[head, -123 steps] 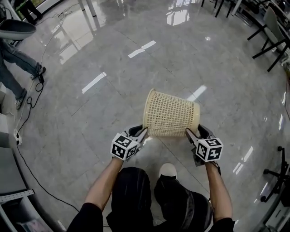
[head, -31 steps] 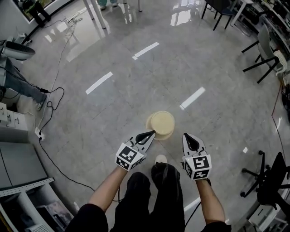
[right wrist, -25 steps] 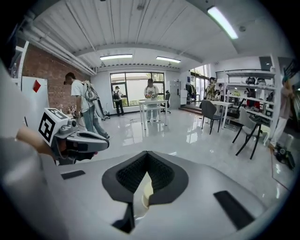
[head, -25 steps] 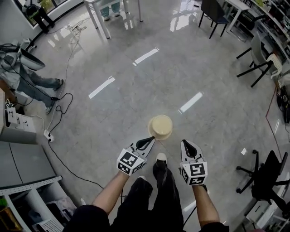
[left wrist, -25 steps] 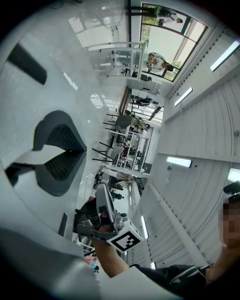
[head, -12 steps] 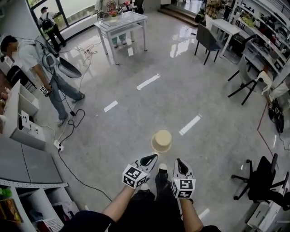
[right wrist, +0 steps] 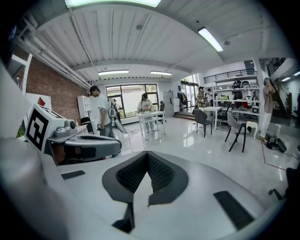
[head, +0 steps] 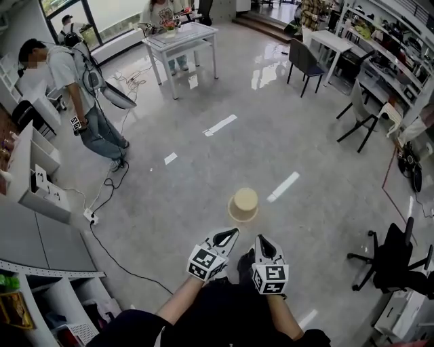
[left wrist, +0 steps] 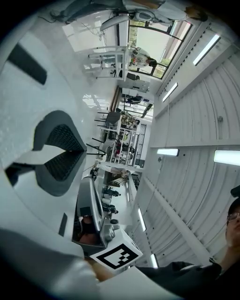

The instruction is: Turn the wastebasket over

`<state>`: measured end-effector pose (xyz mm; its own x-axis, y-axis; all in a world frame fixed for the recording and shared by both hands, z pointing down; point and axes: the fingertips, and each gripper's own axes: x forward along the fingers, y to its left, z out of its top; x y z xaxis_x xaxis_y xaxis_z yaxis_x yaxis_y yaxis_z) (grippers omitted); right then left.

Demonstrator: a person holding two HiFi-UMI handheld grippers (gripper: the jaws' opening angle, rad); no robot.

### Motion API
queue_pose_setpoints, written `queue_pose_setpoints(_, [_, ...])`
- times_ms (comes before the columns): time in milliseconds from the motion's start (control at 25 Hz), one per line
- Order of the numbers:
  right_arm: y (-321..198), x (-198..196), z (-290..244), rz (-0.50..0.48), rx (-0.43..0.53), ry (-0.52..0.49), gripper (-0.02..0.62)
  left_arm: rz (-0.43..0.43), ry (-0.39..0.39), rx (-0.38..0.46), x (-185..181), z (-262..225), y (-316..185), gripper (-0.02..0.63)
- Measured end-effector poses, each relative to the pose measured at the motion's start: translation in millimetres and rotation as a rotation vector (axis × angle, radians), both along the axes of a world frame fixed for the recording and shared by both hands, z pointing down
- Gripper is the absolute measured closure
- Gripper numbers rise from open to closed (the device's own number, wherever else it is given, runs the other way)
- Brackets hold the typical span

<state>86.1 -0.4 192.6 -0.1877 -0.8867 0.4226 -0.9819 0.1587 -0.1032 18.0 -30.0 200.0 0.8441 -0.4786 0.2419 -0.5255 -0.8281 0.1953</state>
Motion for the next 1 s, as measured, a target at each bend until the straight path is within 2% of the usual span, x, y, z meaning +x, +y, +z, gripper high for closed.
queue_pose_setpoints(360, [-1.1, -2.9, -7.2, -0.035, 0.01, 0.032, 0.586, -0.01, 0.028, -0.016, 3.6, 0.0, 0.6, 0.598])
queue_pose_setpoints(1000, [-3.3, -8.9, -11.0, -0.051, 0.019, 0.036, 0.586, -0.038, 0.021, -0.01, -3.9, -3.7, -5.4, 0.598])
